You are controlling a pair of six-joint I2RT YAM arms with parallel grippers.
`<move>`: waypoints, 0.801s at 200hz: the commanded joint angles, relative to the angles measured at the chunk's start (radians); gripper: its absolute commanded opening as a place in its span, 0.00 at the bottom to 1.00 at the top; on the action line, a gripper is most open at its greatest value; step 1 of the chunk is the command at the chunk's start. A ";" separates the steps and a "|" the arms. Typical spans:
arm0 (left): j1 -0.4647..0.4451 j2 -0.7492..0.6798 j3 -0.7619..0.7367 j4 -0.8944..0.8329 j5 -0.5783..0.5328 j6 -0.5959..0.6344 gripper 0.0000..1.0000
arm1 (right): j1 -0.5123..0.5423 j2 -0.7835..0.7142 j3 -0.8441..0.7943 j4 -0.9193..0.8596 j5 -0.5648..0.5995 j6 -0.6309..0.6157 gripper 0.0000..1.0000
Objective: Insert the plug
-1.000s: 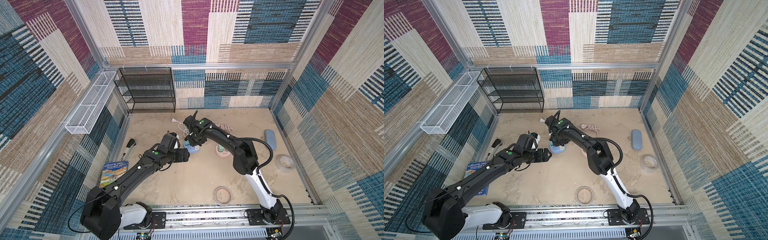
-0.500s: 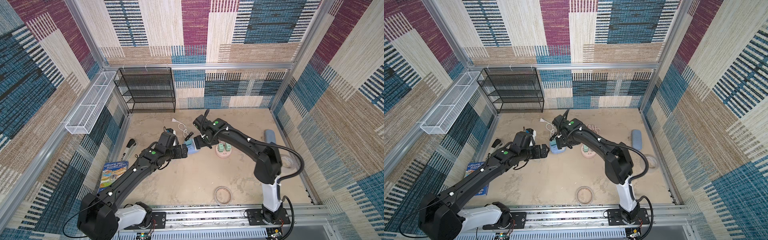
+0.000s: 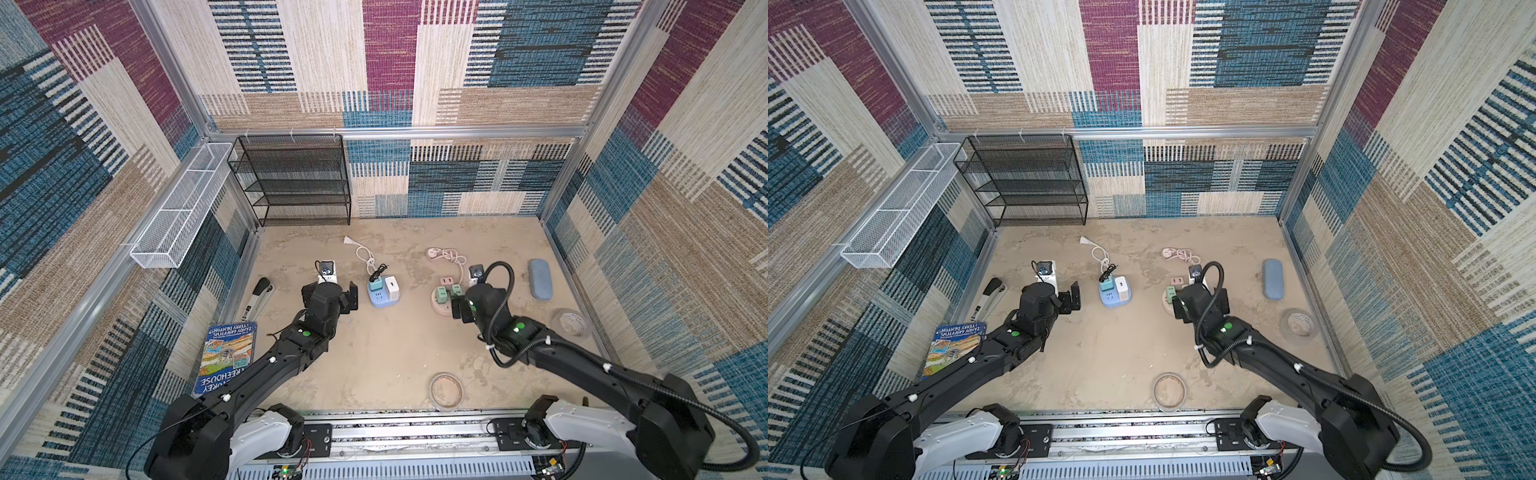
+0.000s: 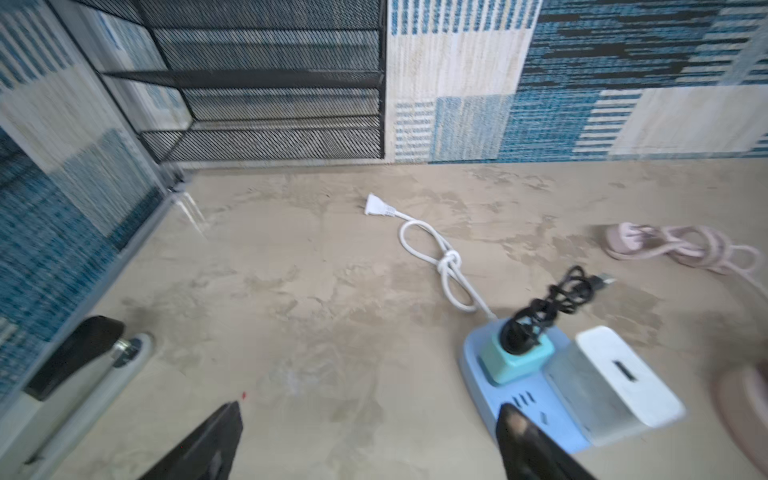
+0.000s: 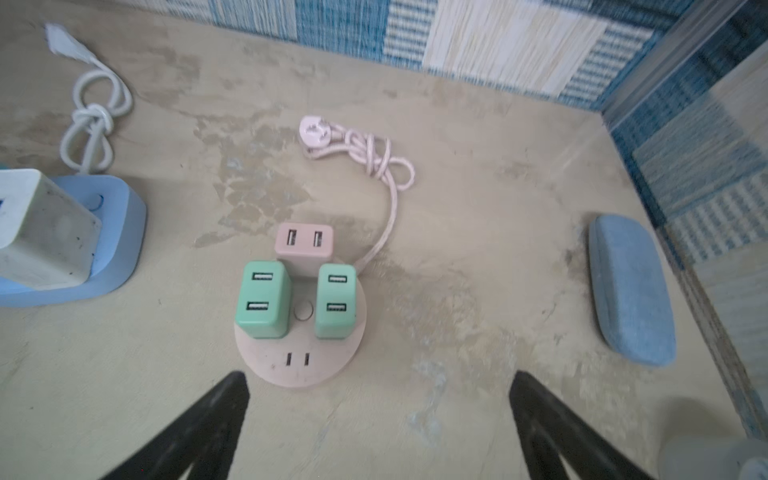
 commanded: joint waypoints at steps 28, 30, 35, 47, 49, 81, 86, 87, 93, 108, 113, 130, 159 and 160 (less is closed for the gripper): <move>0.151 0.119 -0.052 0.265 -0.020 0.190 1.00 | -0.081 -0.023 -0.030 0.255 -0.124 -0.058 1.00; 0.159 0.124 -0.057 0.273 -0.010 0.191 1.00 | -0.082 -0.015 -0.028 0.250 -0.128 -0.058 1.00; 0.174 0.141 -0.067 0.288 0.011 0.196 0.99 | -0.081 0.000 -0.018 0.242 -0.135 -0.058 1.00; 0.192 0.175 -0.055 0.259 0.010 0.213 0.99 | -0.081 0.036 -0.007 0.228 -0.153 -0.047 1.00; 0.192 0.177 -0.042 0.228 0.013 0.209 0.99 | -0.081 0.040 -0.006 0.228 -0.157 -0.045 1.00; 0.215 0.265 -0.121 0.447 -0.023 0.276 0.99 | -0.082 0.049 -0.022 0.244 -0.163 -0.011 1.00; 0.221 0.281 -0.133 0.487 -0.033 0.267 0.99 | -0.082 0.044 -0.024 0.245 -0.149 -0.014 1.00; 0.225 0.284 -0.135 0.497 -0.032 0.268 0.98 | -0.082 0.043 -0.024 0.246 -0.148 -0.015 1.00; 0.226 0.286 -0.139 0.504 -0.049 0.288 0.99 | -0.084 0.036 -0.028 0.249 -0.128 -0.021 1.00; 0.247 0.261 -0.166 0.527 -0.022 0.270 0.99 | -0.091 0.007 -0.040 0.270 -0.093 -0.060 1.00; 0.251 0.251 -0.185 0.552 -0.028 0.267 0.99 | -0.099 -0.003 -0.046 0.282 -0.083 -0.077 1.00; 0.267 0.210 -0.244 0.613 -0.035 0.246 0.99 | -0.130 -0.038 -0.076 0.343 -0.085 -0.162 1.00; 0.287 0.231 -0.202 0.552 -0.047 0.221 0.99 | -0.217 -0.033 -0.151 0.495 -0.069 -0.219 1.00; 0.288 0.231 -0.200 0.547 -0.047 0.219 0.99 | -0.220 -0.032 -0.155 0.497 -0.066 -0.218 1.00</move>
